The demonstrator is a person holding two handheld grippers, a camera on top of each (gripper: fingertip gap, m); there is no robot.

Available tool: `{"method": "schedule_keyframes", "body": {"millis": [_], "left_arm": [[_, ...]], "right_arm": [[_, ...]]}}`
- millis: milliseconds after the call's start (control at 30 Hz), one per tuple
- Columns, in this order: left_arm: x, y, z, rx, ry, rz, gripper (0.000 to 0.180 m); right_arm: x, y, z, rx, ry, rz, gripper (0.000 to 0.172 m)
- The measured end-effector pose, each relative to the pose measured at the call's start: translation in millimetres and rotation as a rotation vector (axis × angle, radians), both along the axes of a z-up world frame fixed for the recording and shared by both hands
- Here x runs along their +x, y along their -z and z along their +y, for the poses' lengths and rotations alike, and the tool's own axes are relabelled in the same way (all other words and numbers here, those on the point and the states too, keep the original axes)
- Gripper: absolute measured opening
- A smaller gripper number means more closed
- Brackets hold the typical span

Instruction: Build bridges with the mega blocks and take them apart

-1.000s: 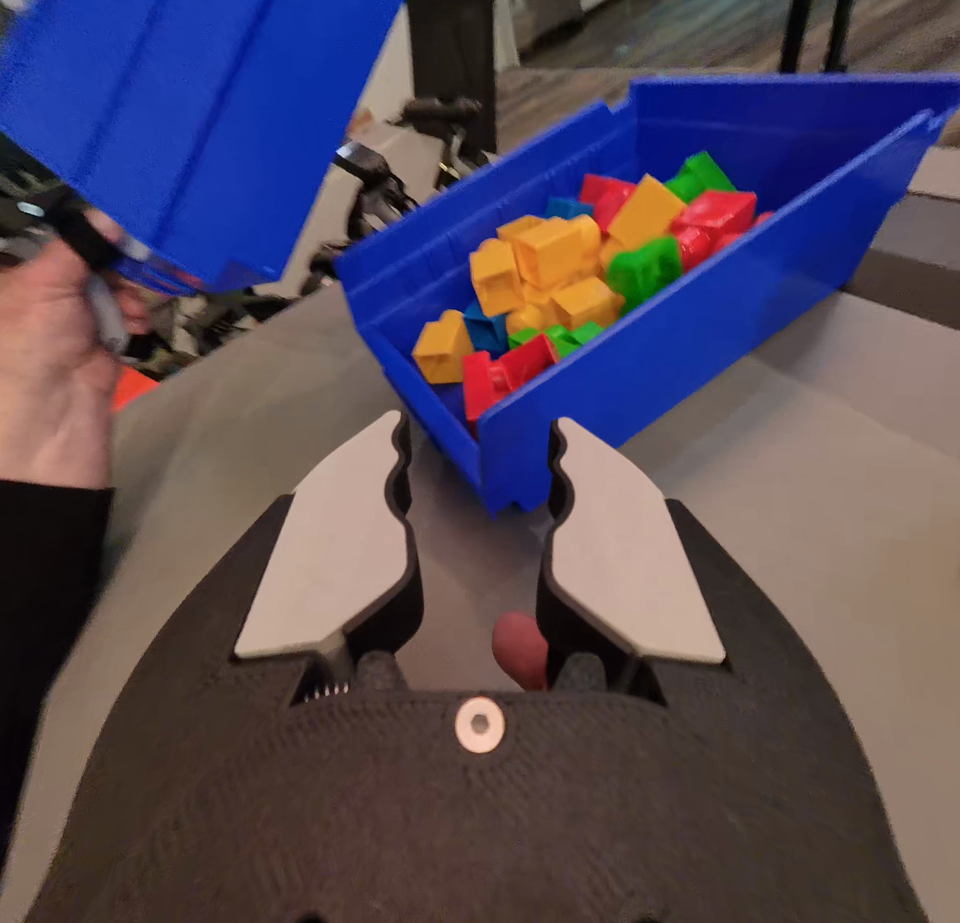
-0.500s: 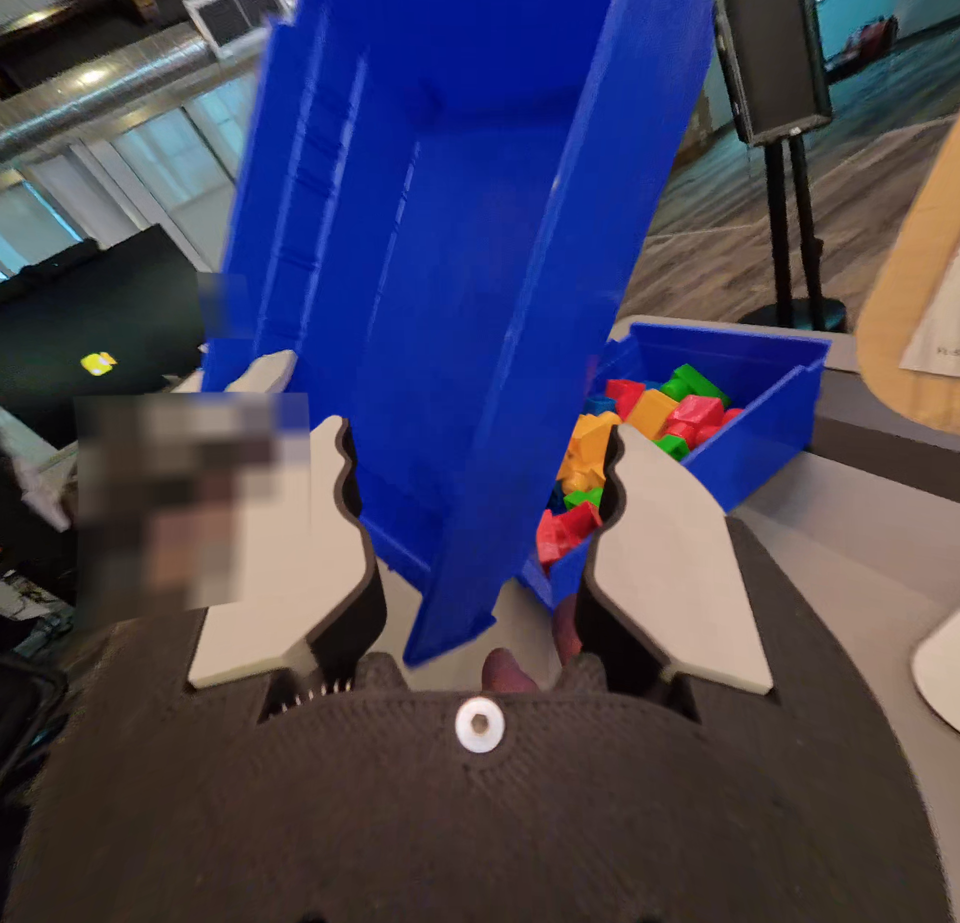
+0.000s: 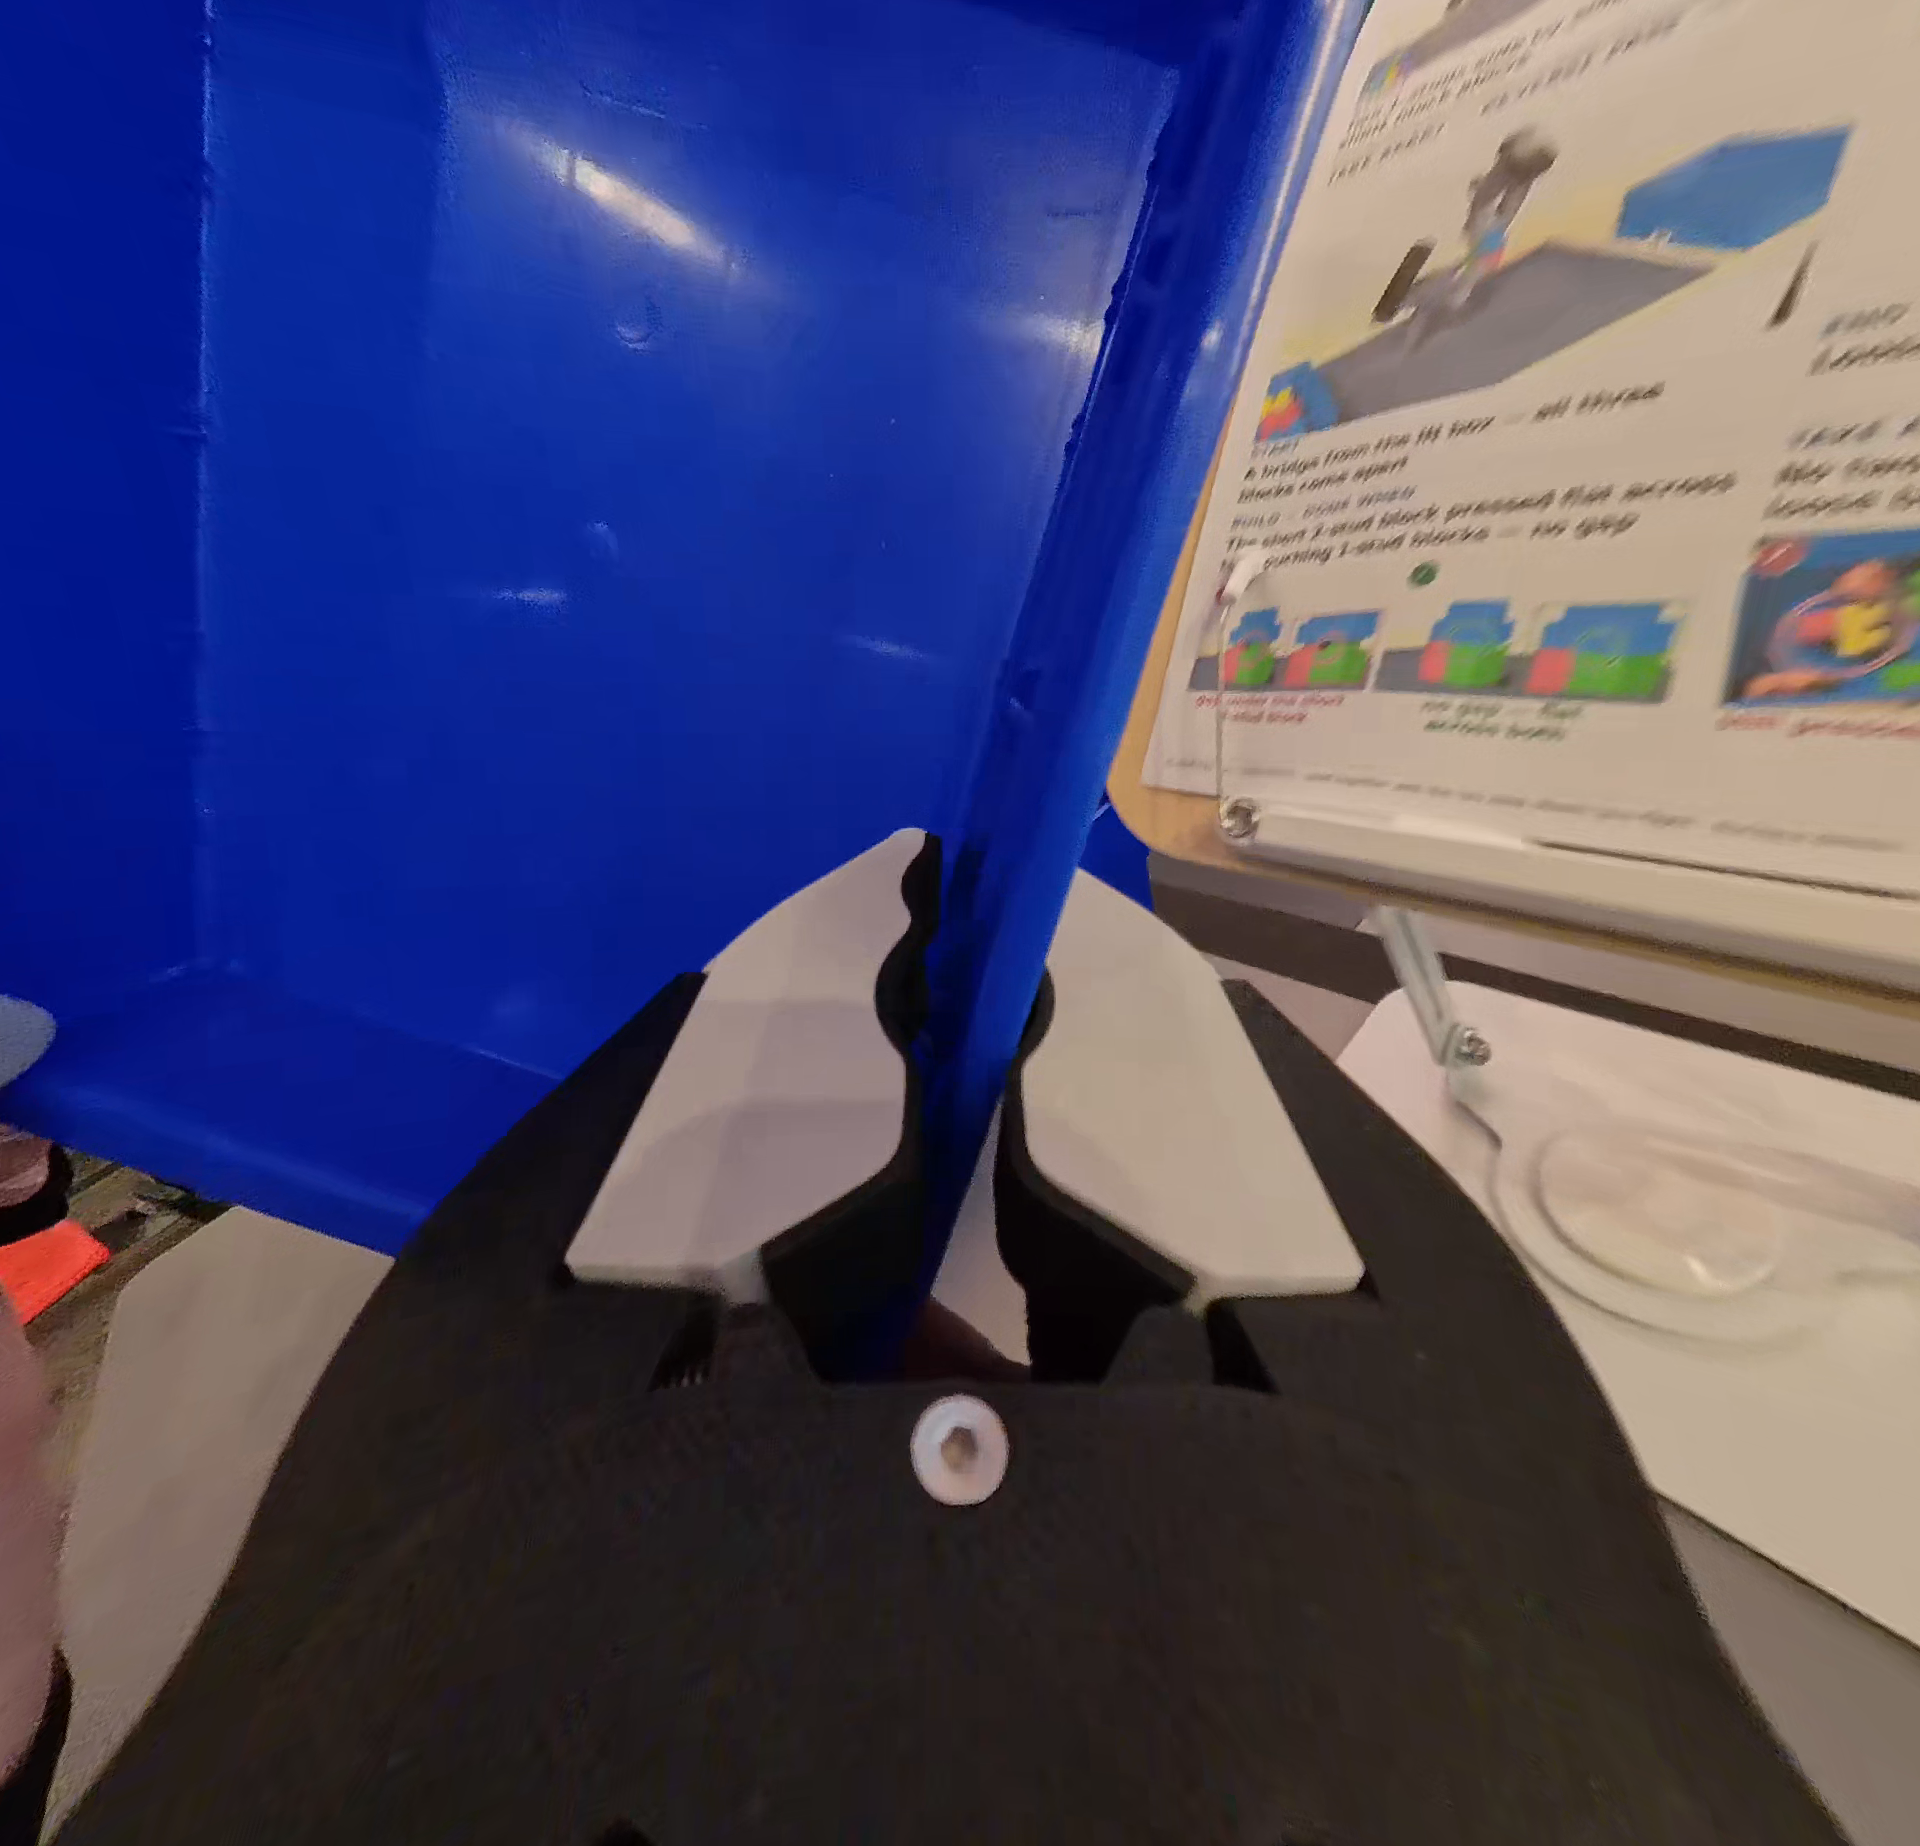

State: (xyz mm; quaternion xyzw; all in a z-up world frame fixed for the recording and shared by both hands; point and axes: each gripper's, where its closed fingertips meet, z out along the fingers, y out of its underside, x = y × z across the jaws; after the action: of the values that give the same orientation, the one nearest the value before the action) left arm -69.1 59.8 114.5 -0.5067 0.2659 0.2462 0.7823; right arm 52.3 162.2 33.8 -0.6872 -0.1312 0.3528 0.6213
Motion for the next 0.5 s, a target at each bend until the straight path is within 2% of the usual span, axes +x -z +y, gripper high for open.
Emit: {"method": "schedule_keyframes", "body": {"millis": [100, 233, 367, 433, 500], "left_arm": [[30.7, -8.7, -7.1, -0.068, 0.148, -0.011, 0.049], [44.0, -40.3, -31.4, -0.075, 0.337, -0.102, 0.075], [-9.0, -59.3, -33.4, -0.13, 0.367, -0.228, 0.073], [-50.2, -43.9, -12.6, -0.221, 0.308, -0.271, 0.074], [-92.6, -8.8, 18.1, -0.346, 0.229, -0.301, 0.074]], "right_arm": [[22.9, -19.5, -0.4, 0.035, 0.028, -0.013, 0.008], [78.4, -43.7, 5.6, 0.077, 0.142, -0.056, 0.008], [153.5, -69.1, -3.6, 0.119, 0.244, -0.153, 0.008], [194.5, -74.8, -12.7, 0.11, 0.275, -0.206, 0.008], [236.5, -70.7, -23.2, 0.07, 0.298, -0.255, 0.008]]}}
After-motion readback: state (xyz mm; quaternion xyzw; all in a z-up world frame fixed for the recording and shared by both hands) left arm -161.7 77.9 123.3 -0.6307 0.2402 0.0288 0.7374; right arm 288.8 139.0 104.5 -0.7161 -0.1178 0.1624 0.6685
